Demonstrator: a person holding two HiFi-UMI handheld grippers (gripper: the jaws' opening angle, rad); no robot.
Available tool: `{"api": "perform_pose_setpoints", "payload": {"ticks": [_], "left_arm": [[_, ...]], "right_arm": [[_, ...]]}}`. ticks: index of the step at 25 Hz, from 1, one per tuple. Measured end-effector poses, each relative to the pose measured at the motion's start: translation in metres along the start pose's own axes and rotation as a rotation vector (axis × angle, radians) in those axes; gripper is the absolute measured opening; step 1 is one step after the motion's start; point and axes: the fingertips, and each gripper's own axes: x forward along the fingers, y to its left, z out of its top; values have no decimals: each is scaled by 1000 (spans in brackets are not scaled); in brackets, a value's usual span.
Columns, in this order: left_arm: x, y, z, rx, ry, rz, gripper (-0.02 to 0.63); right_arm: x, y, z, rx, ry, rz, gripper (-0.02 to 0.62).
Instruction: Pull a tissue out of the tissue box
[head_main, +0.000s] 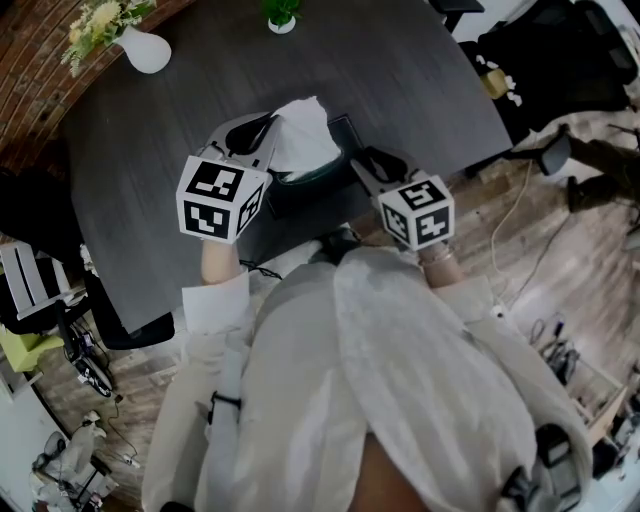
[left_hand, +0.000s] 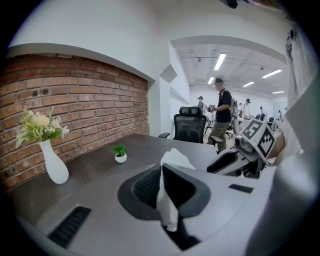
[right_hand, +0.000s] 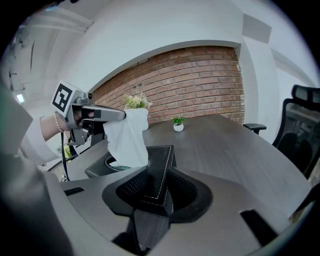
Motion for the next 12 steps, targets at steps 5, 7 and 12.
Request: {"api": "perform_pose_setpoints", "payload": {"ticks": [5, 7, 12], "left_arm": [[-5, 6, 2, -6, -12, 21, 9], [-8, 10, 3, -8, -16, 28, 9], [-15, 15, 10, -8, -39, 53, 9]], "right_arm": [[-1, 0, -2, 3, -4, 5, 110], [0, 0, -1, 2, -3, 4, 110], [-1, 0, -1, 0, 0, 5, 110]]}}
